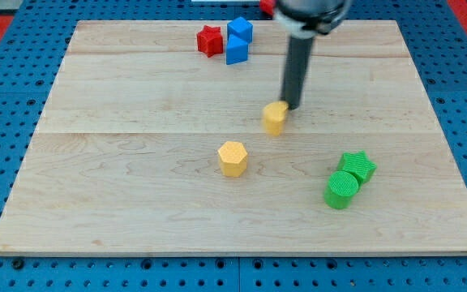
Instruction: Push the blue blocks diagonally to the top right of the yellow blocks
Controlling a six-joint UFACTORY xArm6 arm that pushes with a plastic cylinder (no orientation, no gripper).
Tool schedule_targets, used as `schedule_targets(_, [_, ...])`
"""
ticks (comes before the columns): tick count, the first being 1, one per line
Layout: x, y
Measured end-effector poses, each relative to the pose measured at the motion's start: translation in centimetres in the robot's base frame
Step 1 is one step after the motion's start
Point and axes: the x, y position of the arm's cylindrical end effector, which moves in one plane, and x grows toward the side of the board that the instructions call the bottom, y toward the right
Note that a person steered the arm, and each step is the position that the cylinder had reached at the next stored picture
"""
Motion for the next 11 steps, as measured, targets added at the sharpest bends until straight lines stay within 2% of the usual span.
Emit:
schedule_targets(1, [3.0,-3.0])
schedule_targets(2, [0.0,1.4])
schedule_targets(3, [-7.0,6.6])
schedule_targets(4, [-17.7,10.0])
schedule_targets(5, [-21.7,9.0])
schedule_targets(8, [-21.6,2.0])
schedule_targets(9, [-21.5,-4.7])
schedule_targets(10, [-21.3,-4.8])
schedule_targets(11, [-17.8,-6.2])
